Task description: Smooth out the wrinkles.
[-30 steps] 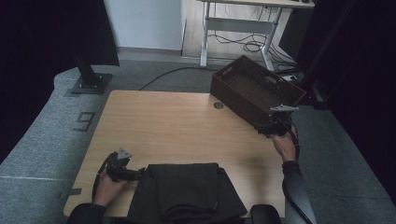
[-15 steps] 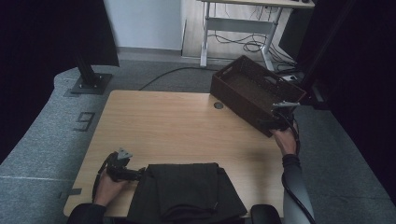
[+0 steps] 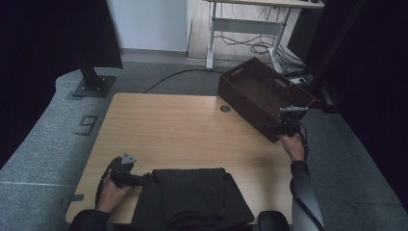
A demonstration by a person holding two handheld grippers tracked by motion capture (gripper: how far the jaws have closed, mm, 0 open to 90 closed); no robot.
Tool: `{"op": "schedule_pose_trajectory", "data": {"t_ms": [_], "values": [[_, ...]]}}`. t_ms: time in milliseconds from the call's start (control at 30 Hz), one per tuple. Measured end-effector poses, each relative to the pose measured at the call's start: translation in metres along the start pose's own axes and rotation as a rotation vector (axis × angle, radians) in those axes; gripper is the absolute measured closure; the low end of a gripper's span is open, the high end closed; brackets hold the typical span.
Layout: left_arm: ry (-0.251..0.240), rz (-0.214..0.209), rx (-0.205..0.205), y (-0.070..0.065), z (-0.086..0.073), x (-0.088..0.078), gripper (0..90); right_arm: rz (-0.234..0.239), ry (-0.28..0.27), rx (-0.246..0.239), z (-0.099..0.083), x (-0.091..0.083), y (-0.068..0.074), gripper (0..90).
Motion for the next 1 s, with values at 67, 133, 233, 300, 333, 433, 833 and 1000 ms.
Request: {"op": "schedule_pose_trajectory", "data": {"t_ms": [67, 133, 233, 300, 333, 433, 833, 1000], "values": [[0.000, -0.001, 0.000, 0.000, 0.000, 0.000, 0.0, 0.010, 0.012, 0.007, 0.000, 0.000, 0.004, 15.7], [0.000, -0.001, 0.000, 0.000, 0.000, 0.000, 0.0, 0.027, 0.023, 0.013, 0.001, 0.001, 0.008, 16.9], [0.000, -0.001, 0.001, -0.001, 0.000, 0.000, 0.0, 0.043, 0.042, 0.022, 0.002, 0.003, 0.013, 19.1], [0.000, -0.001, 0.001, -0.001, 0.000, 0.000, 0.0, 0.042, 0.058, 0.015, 0.003, 0.005, 0.015, 24.2], [0.000, -0.001, 0.001, -0.001, 0.000, 0.000, 0.0, 0.036, 0.063, 0.013, 0.003, 0.006, 0.015, 26.2], [0.000, -0.001, 0.001, -0.001, 0.000, 0.000, 0.0, 0.020, 0.070, 0.024, 0.004, 0.006, 0.012, 32.9], [0.000, -0.001, 0.001, -0.001, 0.000, 0.000, 0.0, -0.023, 0.086, 0.028, 0.004, 0.013, 0.003, 46.0], [0.000, -0.001, 0.001, -0.001, 0.000, 0.000, 0.0, 0.009, 0.090, 0.039, 0.004, 0.015, 0.007, 38.4]]}}
Point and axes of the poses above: each handheld gripper's, and its own axes: x roughly forward along the jaws, z roughly out of its top, y roughly to its left, the point moved 7 cm from there along x, roughly forward along the jaws, and after that the axes turned 15 degrees about z, right-handed, at the moved point
